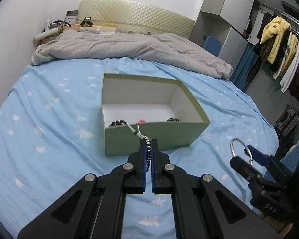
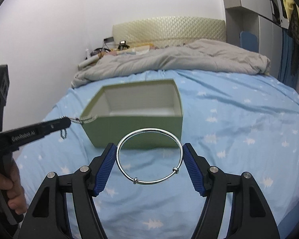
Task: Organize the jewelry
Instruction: 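Lift the chain into the box with the left tool while the right tool carries the bangle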
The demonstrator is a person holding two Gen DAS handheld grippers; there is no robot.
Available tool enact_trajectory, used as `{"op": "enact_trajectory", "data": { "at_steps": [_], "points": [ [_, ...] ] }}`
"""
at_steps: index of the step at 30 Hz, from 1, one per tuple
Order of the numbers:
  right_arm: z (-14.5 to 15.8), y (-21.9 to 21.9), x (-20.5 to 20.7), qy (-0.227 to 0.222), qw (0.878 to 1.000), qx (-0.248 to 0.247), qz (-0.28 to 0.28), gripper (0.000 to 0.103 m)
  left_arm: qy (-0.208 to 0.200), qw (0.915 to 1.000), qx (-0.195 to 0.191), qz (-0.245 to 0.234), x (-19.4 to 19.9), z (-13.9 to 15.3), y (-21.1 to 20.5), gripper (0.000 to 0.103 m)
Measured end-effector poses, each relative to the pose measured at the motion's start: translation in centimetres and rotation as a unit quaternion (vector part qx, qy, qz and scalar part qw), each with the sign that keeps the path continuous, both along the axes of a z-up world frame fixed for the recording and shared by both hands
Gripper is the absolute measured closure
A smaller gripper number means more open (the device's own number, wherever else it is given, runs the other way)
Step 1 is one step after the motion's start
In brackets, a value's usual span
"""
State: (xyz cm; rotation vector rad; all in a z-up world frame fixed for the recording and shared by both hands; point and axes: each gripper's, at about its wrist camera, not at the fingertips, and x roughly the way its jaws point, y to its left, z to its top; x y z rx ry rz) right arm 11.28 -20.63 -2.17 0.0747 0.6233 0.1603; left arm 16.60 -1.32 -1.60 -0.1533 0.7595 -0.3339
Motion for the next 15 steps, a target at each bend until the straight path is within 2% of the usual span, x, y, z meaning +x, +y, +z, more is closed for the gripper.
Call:
{"op": "enact_trajectory", "data": {
  "at_steps": [6,15],
  "points": [
    [2.1,0.4,3.0,0.000,1.000,-0.007,0.014,0.037,-0.007,1.0000,0.004,0.000,2.0,1.6,-0.1,0.100],
    [2.4,1.2,8.9,0.028,0.999,-0.014,0.028,0.037,0.003,0.9996,0.029,0.001,5.9,2.2,-0.3,0.100]
  ]
}}
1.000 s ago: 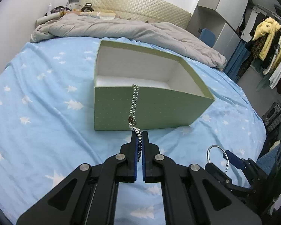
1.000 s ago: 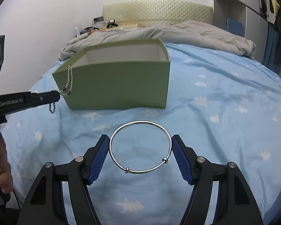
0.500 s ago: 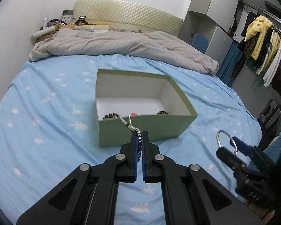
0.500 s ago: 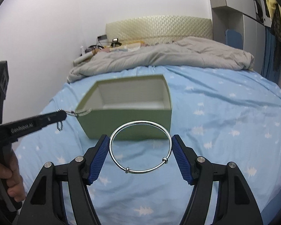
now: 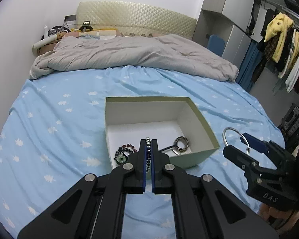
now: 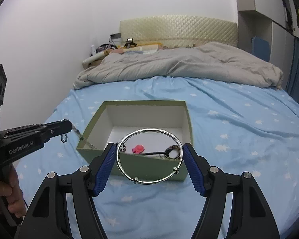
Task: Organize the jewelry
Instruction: 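Lift the chain into the box with the left tool while the right tool carries the bangle, then open the left tool inside the box while the right tool releases the bangle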
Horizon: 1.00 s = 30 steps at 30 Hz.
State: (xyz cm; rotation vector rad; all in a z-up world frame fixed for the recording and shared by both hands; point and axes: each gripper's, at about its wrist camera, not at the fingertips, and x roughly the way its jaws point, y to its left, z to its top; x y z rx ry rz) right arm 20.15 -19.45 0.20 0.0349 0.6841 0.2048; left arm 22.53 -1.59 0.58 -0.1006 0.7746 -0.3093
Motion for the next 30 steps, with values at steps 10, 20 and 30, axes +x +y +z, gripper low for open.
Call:
{"op": "enact_trajectory", "data": {
  "at_steps": [10,20,30],
  "points": [
    [-2.9,0.7,7.2,0.055,0.998,-0.005,0.009,0.037,0.049,0.9987,0.004,0.015,5.6,-2.9,-0.2,0.100],
    [-6.2,1.1,9.6,0.103,0.995,-0.013,0.004,0.036,0.092,0.9954,0.013,0.022,7.5,-5.7,0.1,0.100],
    [-2.9,-0.1,8.9,0.083,0.996,-0.010,-0.013,0.032,0.073,0.9964,0.013,0.040,7.0,-2.4,0.4,0.025]
  ]
}}
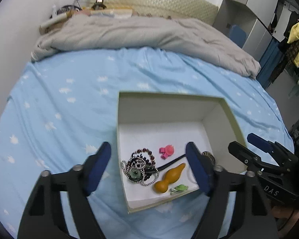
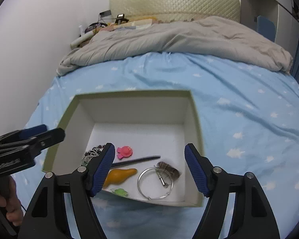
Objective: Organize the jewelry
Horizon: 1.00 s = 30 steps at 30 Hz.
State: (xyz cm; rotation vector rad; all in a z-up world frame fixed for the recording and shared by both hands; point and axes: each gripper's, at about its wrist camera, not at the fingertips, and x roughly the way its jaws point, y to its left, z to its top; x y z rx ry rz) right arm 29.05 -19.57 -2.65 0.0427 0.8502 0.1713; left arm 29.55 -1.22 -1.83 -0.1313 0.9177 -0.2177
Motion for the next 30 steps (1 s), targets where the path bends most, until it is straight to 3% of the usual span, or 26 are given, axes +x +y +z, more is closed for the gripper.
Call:
{"op": "enact_trajectory", "data": {
  "at_steps": [9,17,30],
  "points": [
    [7.1,-2.1,-2.9,-0.054,0.998,0.003,-0.022,0.024,-0.034,0.9992,0.014,0.014,-2.5,6.2,0.8,0.025],
    [11.6,-2.1,-7.0,-0.084,0.996,0.003,-0.020,0.018,-0.050,0.9983,0.011,0.030,-5.7,9.4,1.8,0.023],
    [11.5,-1.3,-11.6,-0.079,0.997,0.008,-0.020,0.014,-0.061,0.9973,0.026,0.032,-10.3,10.7,2.2,0.023]
  ]
}}
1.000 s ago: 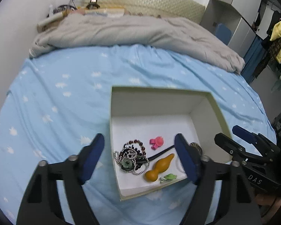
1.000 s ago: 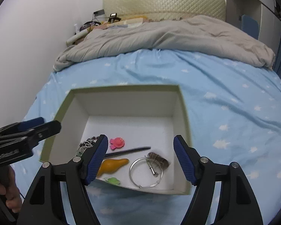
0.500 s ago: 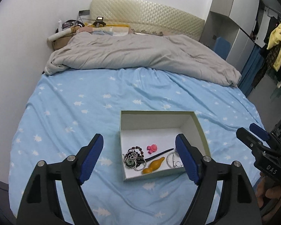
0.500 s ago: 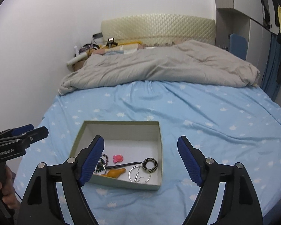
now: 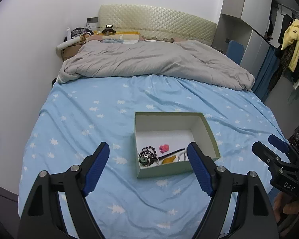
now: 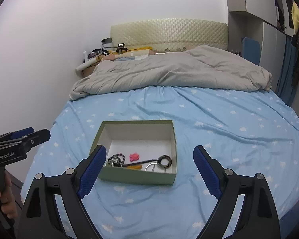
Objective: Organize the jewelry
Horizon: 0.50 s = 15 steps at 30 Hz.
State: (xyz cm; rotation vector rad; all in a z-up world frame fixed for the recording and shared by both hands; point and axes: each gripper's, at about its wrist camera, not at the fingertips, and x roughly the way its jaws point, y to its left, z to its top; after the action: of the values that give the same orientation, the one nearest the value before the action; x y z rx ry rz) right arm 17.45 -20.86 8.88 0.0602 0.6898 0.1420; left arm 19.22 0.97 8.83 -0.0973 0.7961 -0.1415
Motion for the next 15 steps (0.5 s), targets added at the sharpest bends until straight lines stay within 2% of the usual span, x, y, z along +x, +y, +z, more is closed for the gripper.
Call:
{"op": "enact_trajectory", "data": {
  "at_steps": [15],
  "points": [
    [-0.3,0.1,-2.3,-0.008,1.000,-0.006,-0.005,0.014,0.005,0.9999,0.005,0.010,-2.4,-0.6,0.1,0.023]
  ]
}}
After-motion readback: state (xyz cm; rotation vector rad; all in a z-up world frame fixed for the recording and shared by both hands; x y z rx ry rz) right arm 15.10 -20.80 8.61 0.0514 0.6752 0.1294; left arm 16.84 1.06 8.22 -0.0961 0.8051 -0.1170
